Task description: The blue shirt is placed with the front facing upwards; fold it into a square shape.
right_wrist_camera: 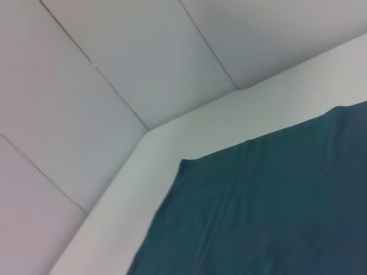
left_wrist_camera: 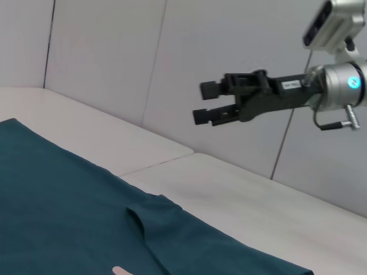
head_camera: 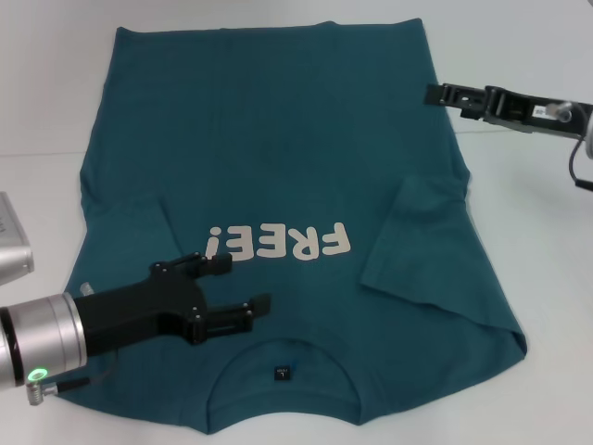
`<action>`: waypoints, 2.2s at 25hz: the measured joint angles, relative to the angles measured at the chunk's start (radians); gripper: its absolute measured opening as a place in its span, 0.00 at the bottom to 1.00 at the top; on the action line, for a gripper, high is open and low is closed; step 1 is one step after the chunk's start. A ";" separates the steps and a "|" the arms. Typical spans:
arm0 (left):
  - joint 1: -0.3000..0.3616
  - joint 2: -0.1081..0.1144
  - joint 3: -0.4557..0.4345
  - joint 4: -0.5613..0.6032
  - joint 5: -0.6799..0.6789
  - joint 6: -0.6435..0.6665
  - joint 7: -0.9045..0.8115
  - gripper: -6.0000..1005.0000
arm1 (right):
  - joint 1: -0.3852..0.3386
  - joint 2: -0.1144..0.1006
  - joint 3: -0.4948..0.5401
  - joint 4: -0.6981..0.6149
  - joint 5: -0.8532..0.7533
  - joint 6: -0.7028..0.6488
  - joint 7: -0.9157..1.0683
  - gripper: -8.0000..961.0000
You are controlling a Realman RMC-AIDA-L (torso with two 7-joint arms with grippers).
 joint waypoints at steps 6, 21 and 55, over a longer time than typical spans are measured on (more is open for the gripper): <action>0.004 0.000 -0.005 -0.002 0.000 0.001 0.000 0.88 | -0.039 0.016 0.037 0.000 0.066 -0.080 -0.111 0.98; 0.034 0.000 -0.020 -0.003 -0.080 0.018 0.029 0.88 | -0.135 0.048 0.044 -0.005 0.202 -0.240 -0.399 0.98; 0.040 -0.001 -0.092 -0.082 -0.180 0.044 0.067 0.88 | -0.256 0.082 0.055 -0.091 0.167 -0.312 -0.487 0.97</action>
